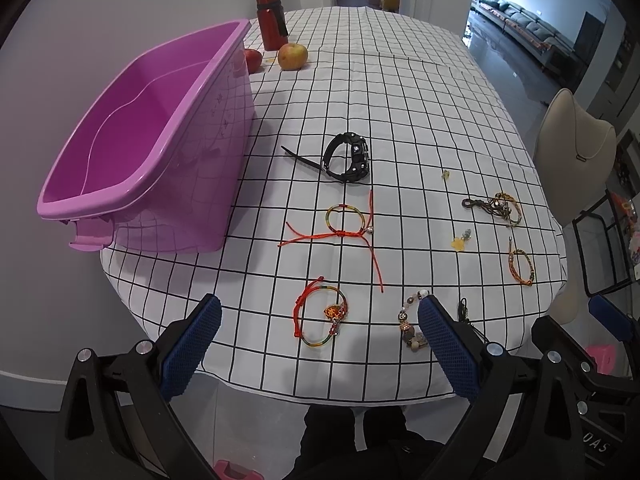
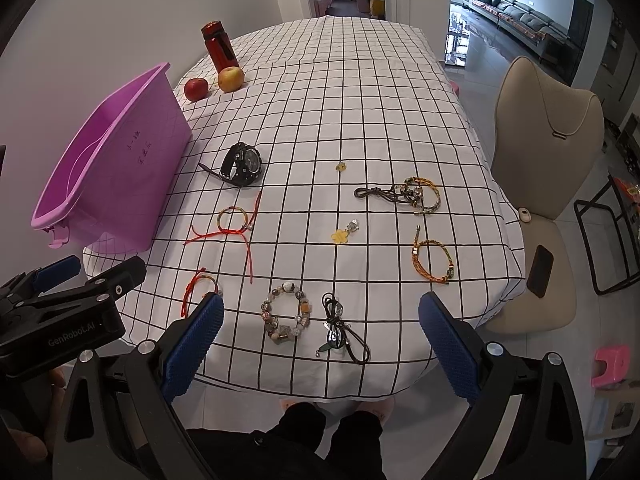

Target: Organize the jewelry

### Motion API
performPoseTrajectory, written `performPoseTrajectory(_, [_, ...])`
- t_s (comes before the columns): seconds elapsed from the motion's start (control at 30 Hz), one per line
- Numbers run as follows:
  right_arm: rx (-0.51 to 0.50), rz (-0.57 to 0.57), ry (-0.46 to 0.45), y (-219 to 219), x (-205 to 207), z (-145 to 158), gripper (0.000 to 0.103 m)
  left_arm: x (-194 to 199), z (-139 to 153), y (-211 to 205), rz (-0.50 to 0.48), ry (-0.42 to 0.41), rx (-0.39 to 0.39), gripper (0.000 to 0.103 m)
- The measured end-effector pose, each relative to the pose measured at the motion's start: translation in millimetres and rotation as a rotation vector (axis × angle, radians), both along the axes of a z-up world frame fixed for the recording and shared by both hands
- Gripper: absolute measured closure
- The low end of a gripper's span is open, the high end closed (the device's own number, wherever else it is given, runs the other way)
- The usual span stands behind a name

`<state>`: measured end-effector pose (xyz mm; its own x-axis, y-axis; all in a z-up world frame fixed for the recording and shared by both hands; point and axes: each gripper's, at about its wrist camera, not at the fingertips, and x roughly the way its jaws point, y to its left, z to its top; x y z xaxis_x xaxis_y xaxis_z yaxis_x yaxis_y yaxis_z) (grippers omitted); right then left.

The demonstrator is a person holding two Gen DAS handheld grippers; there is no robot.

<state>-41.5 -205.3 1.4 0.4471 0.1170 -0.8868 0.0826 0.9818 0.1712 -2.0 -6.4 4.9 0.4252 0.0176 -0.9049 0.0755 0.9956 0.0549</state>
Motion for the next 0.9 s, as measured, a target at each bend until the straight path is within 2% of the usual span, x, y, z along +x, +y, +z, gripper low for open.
performPoseTrajectory(0.9, [0.001, 0.003, -0.011, 0.5, -3.7, 0.2, 0.009, -2.1, 0.1, 1.0, 0.001, 0.001, -0.001, 0.006])
